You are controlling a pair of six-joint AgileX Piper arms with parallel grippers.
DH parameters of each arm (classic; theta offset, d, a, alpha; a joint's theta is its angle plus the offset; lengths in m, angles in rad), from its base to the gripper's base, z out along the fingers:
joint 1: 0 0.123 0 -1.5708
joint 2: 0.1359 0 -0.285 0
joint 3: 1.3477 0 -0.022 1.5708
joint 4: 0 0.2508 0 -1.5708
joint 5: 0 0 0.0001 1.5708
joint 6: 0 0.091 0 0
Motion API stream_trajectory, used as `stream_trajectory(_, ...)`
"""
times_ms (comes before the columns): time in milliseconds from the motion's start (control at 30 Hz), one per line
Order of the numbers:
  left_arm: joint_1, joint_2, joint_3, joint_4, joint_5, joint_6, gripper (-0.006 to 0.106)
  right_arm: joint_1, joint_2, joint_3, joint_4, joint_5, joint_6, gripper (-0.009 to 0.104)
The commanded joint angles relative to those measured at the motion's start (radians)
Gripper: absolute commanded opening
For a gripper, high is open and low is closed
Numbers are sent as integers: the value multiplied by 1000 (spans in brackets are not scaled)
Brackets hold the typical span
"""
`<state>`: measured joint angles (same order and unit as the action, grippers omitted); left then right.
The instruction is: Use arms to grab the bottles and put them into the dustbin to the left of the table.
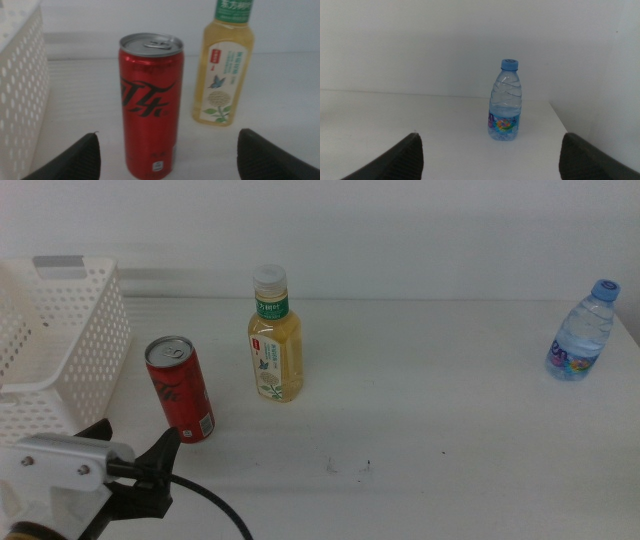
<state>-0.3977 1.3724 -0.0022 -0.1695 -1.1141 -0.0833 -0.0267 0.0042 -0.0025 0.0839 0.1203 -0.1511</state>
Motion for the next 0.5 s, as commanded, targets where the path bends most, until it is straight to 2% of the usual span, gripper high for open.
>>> stream_trajectory(0, 0, 68, 2, -28, -107, 14, 94, -5, -4, 2, -2, -10, -2, 92)
stream_trajectory(267, 0, 214, 2, -14, -107, -23, 94, -5, -4, 2, -2, -10, -2, 92)
stream_trajectory(467, 0, 213, 2, -14, -107, -19, 94, -5, -4, 2, -2, -10, -2, 92)
